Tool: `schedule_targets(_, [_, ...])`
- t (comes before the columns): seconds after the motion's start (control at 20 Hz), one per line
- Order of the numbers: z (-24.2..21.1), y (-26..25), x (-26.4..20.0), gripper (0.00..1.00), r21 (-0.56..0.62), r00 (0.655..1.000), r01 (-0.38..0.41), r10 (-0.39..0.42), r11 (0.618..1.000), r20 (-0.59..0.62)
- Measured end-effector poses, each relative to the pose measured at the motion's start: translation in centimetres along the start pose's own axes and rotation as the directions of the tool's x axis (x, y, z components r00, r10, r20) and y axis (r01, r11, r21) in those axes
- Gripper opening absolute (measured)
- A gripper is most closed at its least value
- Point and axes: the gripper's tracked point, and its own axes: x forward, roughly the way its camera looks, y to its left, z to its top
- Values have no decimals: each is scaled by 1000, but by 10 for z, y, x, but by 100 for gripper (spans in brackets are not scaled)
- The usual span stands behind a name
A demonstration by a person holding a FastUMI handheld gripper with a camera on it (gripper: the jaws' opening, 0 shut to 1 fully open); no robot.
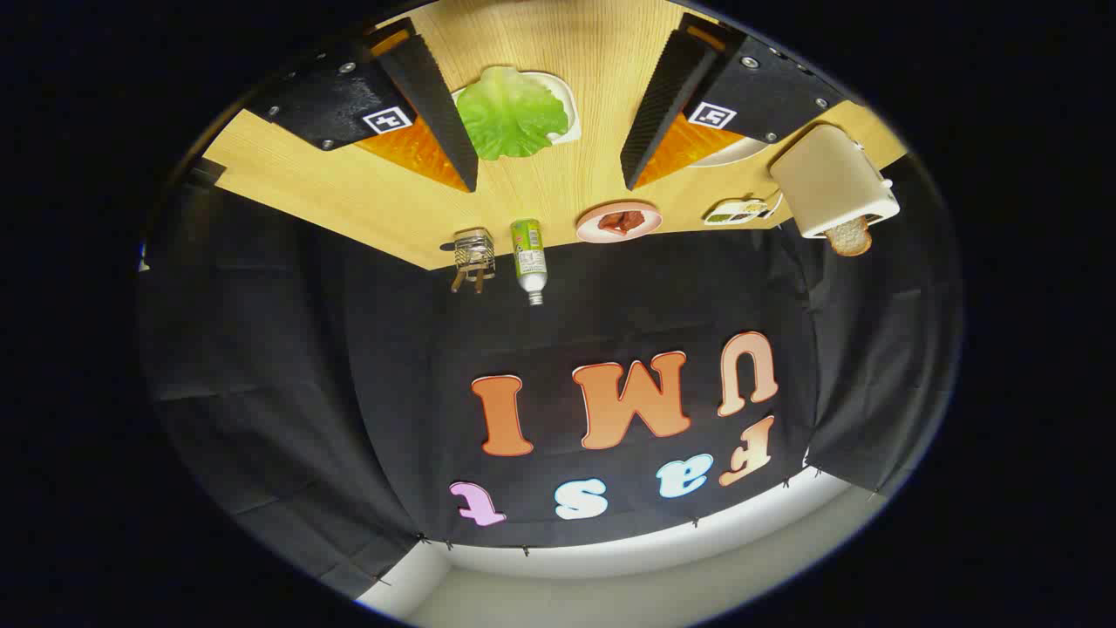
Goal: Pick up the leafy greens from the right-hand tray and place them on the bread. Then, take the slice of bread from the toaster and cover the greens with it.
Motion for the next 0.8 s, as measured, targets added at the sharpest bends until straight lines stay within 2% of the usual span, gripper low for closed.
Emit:
schedule_targets(0.1, [-9, -1, 0, 98, -16, 999, 13, -14, 1000, -36])
schedule_targets(0.3, [-13, 8, -5, 98, -35, 998, -18, 16, 999, -65])
schedule_targets(0.6, [-13, 18, -8, 98, -23, 997, -43, 41, 999, -66])
schedule_targets(0.8, [-12, 13, -5, 98, -72, 998, -26, 22, 997, -52])
